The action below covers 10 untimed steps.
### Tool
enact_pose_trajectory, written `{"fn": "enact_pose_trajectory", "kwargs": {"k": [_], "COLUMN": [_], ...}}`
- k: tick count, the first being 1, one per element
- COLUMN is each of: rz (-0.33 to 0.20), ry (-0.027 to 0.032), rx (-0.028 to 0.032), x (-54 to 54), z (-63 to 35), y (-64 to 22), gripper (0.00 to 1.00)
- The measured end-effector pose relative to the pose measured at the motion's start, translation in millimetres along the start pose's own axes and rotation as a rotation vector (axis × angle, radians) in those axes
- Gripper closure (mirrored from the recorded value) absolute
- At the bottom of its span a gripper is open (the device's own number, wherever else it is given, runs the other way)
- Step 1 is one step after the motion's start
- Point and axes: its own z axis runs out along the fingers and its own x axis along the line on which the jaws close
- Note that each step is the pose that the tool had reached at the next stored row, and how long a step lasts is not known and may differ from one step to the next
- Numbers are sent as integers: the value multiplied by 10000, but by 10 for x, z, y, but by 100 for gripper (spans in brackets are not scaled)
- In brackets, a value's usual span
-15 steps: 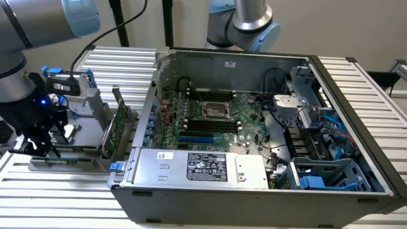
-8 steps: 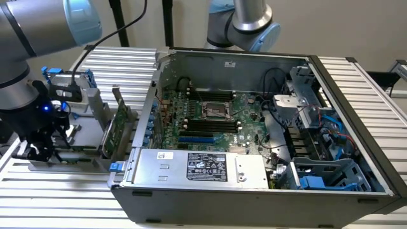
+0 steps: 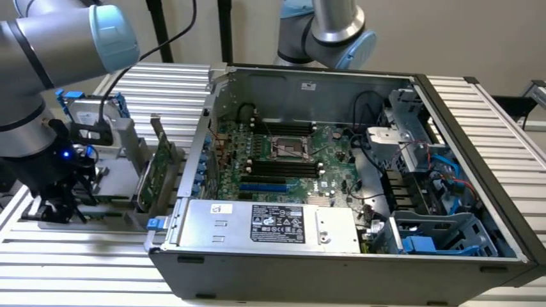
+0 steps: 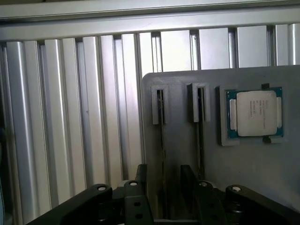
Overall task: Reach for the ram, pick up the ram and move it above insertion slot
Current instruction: 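Pick up the ram and move it above insertion slot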
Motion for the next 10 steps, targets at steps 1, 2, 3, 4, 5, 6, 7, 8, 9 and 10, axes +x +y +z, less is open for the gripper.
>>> {"fn": "enact_pose_trajectory", "kwargs": {"k": [1, 2, 3, 4, 5, 6, 7, 8, 9, 10], "rz": [-3, -7, -14, -27, -47, -72, -95, -118, -155, -216], "ry": [4, 8, 10, 10, 10, 12, 14, 14, 14, 14], "rx": [-1, -1, -1, 0, 1, 0, -1, 0, 0, 2], "x": [0, 0, 0, 0, -1, -2, -3, -8, -14, -22], "z": [18, 36, 54, 69, 79, 83, 84, 86, 87, 88], "y": [0, -1, -2, -2, -2, -2, -2, -1, -1, -1], "gripper": [58, 58, 58, 58, 58, 58, 58, 58, 58, 58]}}
